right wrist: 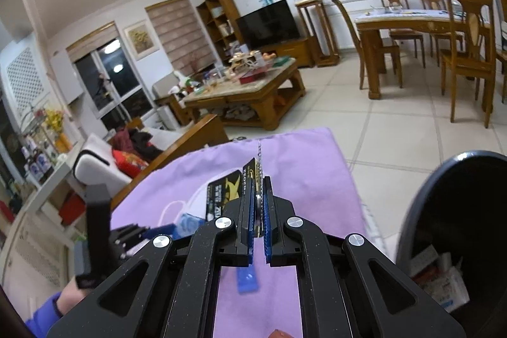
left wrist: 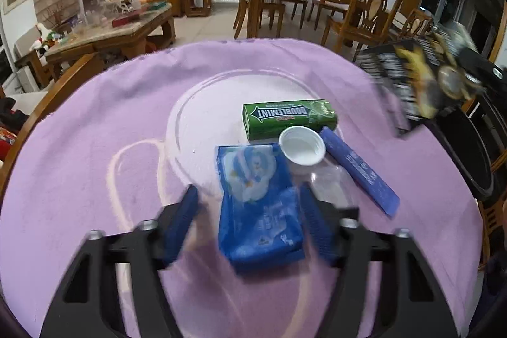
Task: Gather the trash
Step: 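Grasp the blue wet-wipe pack with the left tool while the right tool grasps the battery card, then carry the blue pack and battery card over the bin and release both, then grasp the clear cup with the left tool while the right tool grasps the purple stick, then carry the clear cup and purple stick over the bin and release both, then grasp the white cup with the left tool while the right tool grasps the green gum box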
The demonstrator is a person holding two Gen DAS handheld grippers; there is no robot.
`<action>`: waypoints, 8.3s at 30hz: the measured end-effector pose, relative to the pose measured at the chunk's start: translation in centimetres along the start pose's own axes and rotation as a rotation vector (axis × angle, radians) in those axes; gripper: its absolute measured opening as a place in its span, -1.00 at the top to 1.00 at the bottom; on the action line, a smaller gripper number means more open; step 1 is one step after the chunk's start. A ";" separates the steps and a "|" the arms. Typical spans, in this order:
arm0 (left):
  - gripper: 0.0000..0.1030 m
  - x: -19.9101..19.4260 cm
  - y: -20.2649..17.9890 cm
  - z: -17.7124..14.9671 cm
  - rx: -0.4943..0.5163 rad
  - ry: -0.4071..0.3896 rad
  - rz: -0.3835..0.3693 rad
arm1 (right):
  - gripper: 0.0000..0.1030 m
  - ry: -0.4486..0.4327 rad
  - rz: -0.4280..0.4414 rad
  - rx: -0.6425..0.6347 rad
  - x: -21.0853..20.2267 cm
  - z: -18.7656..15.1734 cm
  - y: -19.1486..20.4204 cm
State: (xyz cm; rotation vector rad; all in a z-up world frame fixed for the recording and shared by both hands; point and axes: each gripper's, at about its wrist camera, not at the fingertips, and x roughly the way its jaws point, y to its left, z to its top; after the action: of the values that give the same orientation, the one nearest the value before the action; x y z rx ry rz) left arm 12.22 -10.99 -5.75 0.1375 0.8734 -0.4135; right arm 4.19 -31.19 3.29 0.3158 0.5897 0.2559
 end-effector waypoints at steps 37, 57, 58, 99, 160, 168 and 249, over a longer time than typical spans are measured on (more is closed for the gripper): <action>0.29 -7.1 -20.0 4.3 0.207 -0.235 -0.278 | 0.89 -0.194 -0.164 0.200 -17.0 -2.7 -15.3; 0.29 -0.3 -31.6 3.1 0.341 -0.125 -0.345 | 0.89 -0.162 -0.265 0.337 -19.6 -7.6 -26.6; 0.29 0.1 -31.7 3.1 0.343 -0.118 -0.343 | 0.89 -0.157 -0.265 0.341 -19.3 -7.7 -26.7; -0.43 -2.5 -7.3 0.0 0.015 -0.061 -0.032 | 0.11 0.088 -0.099 0.050 -4.2 -4.1 -7.6; 0.27 -7.3 -21.2 2.5 0.242 -0.267 -0.299 | 0.71 -0.077 -0.120 0.137 -15.3 -2.8 -13.8; 0.27 -4.5 -27.8 2.9 0.333 -0.226 -0.345 | 0.71 -0.111 -0.180 0.246 -19.7 -4.9 -21.7; 0.31 -1.8 5.0 3.1 -0.197 -0.117 0.012 | -0.14 0.482 -0.076 -0.627 21.7 -1.9 8.5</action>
State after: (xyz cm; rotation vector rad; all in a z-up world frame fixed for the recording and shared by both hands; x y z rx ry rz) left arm 15.42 -6.81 -2.59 -0.0619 0.7926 -0.3190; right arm 19.29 -15.96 -6.01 -0.3871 0.9557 0.4324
